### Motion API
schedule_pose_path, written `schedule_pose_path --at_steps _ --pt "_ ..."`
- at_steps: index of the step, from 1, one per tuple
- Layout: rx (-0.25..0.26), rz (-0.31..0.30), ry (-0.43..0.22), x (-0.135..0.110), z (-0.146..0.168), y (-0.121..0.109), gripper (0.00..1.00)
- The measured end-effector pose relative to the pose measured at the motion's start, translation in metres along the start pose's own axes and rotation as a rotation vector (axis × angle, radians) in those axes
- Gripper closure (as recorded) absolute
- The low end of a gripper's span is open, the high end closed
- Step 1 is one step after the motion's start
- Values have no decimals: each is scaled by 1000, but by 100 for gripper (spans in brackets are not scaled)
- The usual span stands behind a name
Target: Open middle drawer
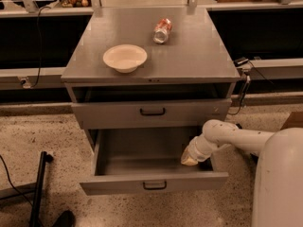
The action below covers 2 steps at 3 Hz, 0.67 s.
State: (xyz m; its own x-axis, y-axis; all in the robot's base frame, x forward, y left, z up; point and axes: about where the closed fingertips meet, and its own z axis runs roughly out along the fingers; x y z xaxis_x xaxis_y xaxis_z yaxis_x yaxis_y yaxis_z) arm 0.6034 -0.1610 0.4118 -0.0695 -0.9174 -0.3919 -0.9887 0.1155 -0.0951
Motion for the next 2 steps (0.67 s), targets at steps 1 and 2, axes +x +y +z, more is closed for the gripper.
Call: schedule_pose_path --at_steps 1,2 --pt "-37 -18 -16 9 16 9 100" --pt "-120 -54 -40 19 25 22 100"
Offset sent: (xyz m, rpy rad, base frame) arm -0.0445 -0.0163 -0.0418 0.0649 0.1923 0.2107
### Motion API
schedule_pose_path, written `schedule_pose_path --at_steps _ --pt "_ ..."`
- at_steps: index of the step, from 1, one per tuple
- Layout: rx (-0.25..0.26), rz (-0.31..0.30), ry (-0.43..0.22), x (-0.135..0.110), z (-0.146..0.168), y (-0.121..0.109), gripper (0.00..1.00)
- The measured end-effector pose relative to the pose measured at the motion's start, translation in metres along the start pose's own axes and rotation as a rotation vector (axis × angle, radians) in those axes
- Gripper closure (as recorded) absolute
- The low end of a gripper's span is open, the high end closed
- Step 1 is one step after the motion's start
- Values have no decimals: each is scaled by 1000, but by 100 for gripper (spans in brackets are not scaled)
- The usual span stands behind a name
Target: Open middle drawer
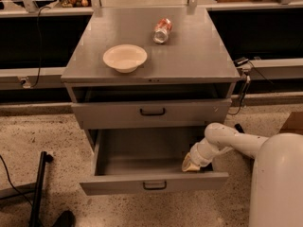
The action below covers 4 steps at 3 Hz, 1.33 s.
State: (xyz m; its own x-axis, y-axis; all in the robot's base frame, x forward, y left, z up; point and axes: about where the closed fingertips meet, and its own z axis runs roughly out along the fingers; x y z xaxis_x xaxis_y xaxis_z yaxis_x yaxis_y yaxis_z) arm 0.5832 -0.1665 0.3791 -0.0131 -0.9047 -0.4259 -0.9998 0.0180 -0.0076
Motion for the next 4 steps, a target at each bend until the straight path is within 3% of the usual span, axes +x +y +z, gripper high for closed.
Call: schedule_pose_path --at_steps 1,2,3,4 --pt "-98 -10 -13 15 -5 29 100" --pt "-98 -10 -13 15 -5 29 100" --pt "-150 -48 -37 12 -12 41 100" --pt "-237 -158 -93 -9 -35 66 100"
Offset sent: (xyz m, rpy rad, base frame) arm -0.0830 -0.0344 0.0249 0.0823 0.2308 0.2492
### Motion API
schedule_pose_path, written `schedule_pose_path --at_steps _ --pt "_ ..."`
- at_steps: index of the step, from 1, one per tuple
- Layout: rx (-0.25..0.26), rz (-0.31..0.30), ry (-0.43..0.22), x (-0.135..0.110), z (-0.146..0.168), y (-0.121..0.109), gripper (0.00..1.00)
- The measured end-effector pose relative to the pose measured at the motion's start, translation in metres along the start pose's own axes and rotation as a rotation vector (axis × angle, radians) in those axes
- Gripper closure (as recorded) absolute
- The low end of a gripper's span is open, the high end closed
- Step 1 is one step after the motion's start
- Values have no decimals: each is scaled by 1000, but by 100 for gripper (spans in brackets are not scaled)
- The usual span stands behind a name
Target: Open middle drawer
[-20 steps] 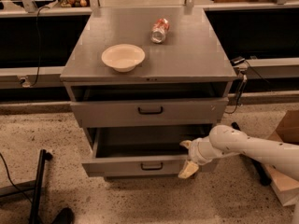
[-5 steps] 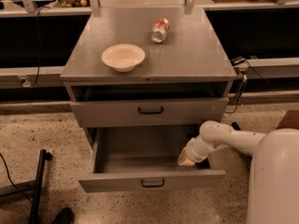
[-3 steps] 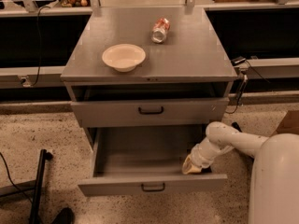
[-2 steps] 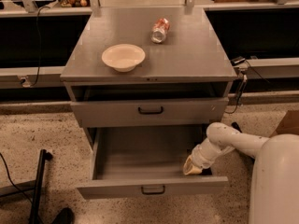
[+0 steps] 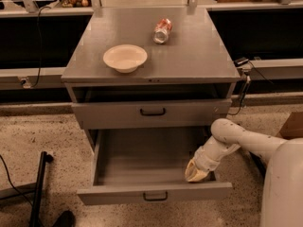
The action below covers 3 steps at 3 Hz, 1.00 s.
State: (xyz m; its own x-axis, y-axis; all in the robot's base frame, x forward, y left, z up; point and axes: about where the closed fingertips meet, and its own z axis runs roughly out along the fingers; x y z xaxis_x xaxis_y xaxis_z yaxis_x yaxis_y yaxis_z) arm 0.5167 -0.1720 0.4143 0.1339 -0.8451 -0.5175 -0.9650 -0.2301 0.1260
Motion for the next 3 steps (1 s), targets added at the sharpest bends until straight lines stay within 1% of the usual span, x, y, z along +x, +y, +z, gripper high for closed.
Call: schedule_pose_path --at_steps 1,2,3 --pt "-8 -91 -37 -25 -10 16 100" --pt "0 -91 -34 -27 -14 17 100" --pt "53 -94 -87 -33 -39 24 100"
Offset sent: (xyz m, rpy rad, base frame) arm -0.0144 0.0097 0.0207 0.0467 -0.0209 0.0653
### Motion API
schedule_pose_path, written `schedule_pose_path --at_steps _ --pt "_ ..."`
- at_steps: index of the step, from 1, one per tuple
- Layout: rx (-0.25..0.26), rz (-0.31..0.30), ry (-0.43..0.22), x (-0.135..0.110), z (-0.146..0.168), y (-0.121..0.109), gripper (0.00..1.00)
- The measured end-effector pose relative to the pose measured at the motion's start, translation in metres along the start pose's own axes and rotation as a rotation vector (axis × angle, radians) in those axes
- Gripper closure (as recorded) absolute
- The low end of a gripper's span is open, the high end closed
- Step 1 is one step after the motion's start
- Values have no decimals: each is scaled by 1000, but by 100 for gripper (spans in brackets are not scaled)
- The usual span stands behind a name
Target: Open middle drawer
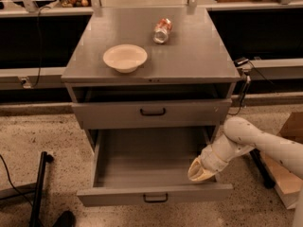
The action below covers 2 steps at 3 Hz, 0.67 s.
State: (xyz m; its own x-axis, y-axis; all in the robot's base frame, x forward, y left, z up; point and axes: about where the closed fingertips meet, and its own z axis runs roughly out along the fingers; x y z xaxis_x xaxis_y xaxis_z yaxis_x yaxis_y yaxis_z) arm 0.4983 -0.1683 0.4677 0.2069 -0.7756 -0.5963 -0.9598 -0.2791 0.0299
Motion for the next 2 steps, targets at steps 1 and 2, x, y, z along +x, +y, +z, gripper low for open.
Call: schedule_pose_path --at_steps 1,2 --pt "60 -12 -57 -11 -31 7 100" --pt "55 -10 -58 -11 -28 8 82"
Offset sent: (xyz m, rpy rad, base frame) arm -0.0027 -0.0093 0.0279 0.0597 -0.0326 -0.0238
